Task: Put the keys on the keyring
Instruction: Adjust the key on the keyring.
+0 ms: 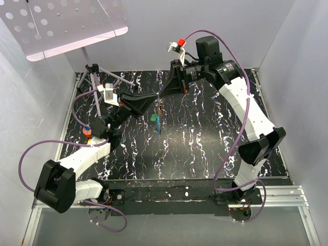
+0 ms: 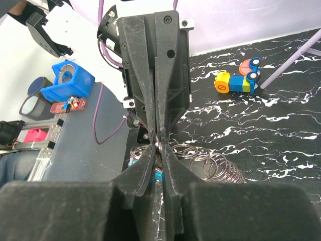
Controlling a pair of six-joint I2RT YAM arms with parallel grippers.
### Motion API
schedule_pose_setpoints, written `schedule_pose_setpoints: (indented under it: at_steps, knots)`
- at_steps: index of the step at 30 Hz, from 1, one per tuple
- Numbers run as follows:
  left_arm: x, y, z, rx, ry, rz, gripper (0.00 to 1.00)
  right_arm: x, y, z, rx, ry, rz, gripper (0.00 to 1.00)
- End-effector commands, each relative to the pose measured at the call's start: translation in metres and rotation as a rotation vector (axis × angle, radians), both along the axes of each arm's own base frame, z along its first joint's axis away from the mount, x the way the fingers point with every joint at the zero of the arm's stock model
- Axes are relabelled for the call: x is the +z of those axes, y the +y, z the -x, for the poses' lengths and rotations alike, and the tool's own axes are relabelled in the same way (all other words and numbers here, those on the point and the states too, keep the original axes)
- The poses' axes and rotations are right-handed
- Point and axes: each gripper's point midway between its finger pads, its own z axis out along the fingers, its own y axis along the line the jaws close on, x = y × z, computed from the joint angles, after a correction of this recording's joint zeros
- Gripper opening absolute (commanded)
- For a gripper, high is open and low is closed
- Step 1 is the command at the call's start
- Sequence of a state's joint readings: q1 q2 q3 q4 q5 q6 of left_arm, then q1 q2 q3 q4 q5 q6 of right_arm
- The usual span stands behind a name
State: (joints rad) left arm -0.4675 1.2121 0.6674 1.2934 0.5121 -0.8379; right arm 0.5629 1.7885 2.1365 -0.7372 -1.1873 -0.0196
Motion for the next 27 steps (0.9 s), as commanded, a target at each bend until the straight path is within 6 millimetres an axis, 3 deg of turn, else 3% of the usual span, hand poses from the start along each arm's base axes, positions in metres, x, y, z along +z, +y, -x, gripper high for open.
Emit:
schedule_pose_setpoints:
  at_steps: [1,6,14,18,21,23,27]
  knots:
    - [0.045,0.015,0.023,0.015,-0.159,0.098,0.0,0.005,-0.001,0.009,0.022,-0.034,-0.016,0.16]
    - [0.045,0.015,0.022,0.018,-0.16,0.101,0.0,0.004,-0.003,0.013,0.039,-0.038,-0.018,0.01]
    - [0.034,0.008,0.021,-0.012,-0.113,0.031,0.02,0.005,-0.009,0.017,0.04,-0.11,-0.013,0.01]
    - [0.021,0.006,0.022,-0.051,-0.022,-0.109,0.47,-0.008,-0.017,0.019,0.027,-0.175,0.034,0.01]
    - [0.003,0.009,0.021,-0.081,0.089,-0.283,0.71,-0.024,-0.026,0.024,0.039,-0.203,0.094,0.01]
    - [-0.01,0.011,0.022,-0.107,0.15,-0.397,0.83,-0.036,-0.033,0.028,0.052,-0.205,0.136,0.01]
    - [-0.029,0.008,0.032,-0.229,0.224,-0.561,0.93,-0.052,-0.042,0.04,0.095,-0.18,0.188,0.01]
